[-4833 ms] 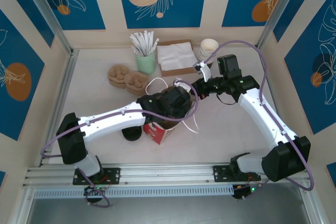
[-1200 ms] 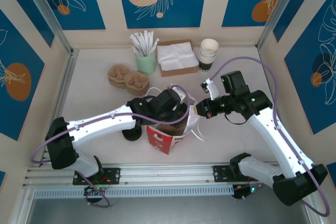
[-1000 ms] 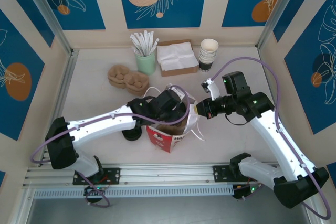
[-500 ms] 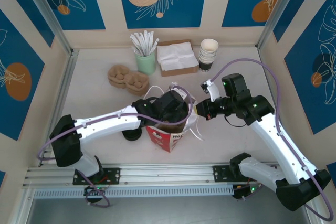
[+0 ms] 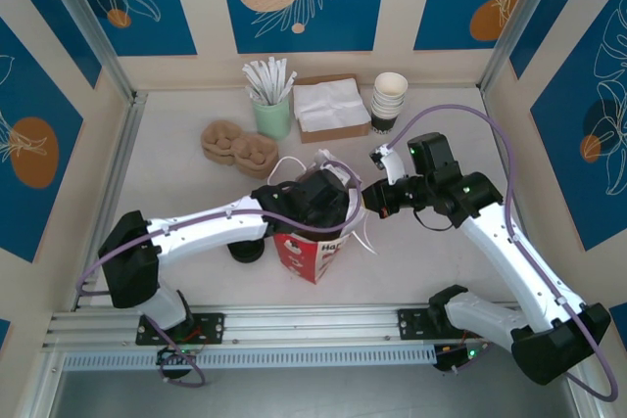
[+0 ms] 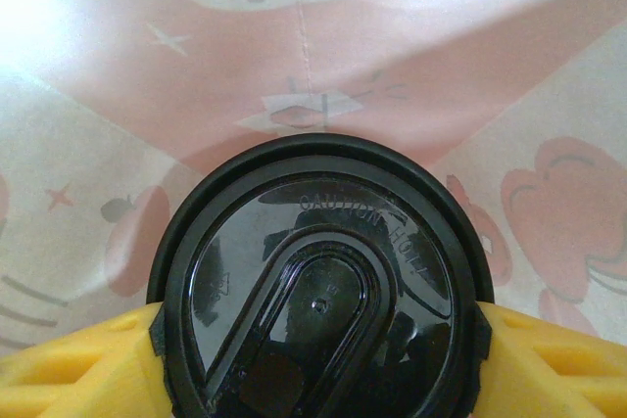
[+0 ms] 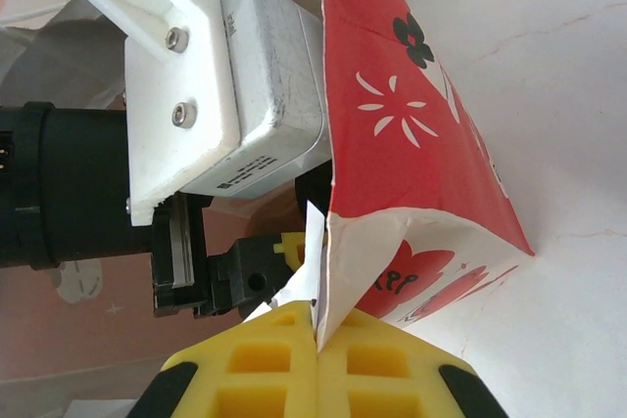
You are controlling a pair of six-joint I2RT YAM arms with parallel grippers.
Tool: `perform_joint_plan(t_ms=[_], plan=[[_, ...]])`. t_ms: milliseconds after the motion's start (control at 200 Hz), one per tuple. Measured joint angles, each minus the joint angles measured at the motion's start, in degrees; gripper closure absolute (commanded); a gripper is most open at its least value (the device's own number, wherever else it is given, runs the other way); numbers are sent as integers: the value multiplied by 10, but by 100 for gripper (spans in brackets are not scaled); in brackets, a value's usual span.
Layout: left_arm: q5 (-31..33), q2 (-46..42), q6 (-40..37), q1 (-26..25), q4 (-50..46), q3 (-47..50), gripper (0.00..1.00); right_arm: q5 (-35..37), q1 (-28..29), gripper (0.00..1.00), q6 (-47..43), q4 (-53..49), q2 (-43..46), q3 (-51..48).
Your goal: Pack the takeout coffee
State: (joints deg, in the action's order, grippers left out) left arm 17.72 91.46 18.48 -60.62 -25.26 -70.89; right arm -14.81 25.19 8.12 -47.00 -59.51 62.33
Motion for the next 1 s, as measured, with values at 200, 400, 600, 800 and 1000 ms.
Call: perform_joint_plan(t_ms=[200, 400, 600, 800, 1000], plan=[[-10, 10, 10, 8, 0, 0, 31, 1, 0, 94, -3, 3, -8, 0], [-19, 11, 24, 18, 0, 0, 31, 3, 0, 94, -4, 4, -8, 0], [-31, 17, 35, 25, 0, 0, 32, 5, 0, 95, -6, 10, -9, -1], [-32, 27, 35, 26, -1, -5, 32, 7, 0, 95, -6, 15, -8, -4], [-33, 43, 37, 29, -1, -17, 33, 12, 0, 95, -5, 24, -8, -9]])
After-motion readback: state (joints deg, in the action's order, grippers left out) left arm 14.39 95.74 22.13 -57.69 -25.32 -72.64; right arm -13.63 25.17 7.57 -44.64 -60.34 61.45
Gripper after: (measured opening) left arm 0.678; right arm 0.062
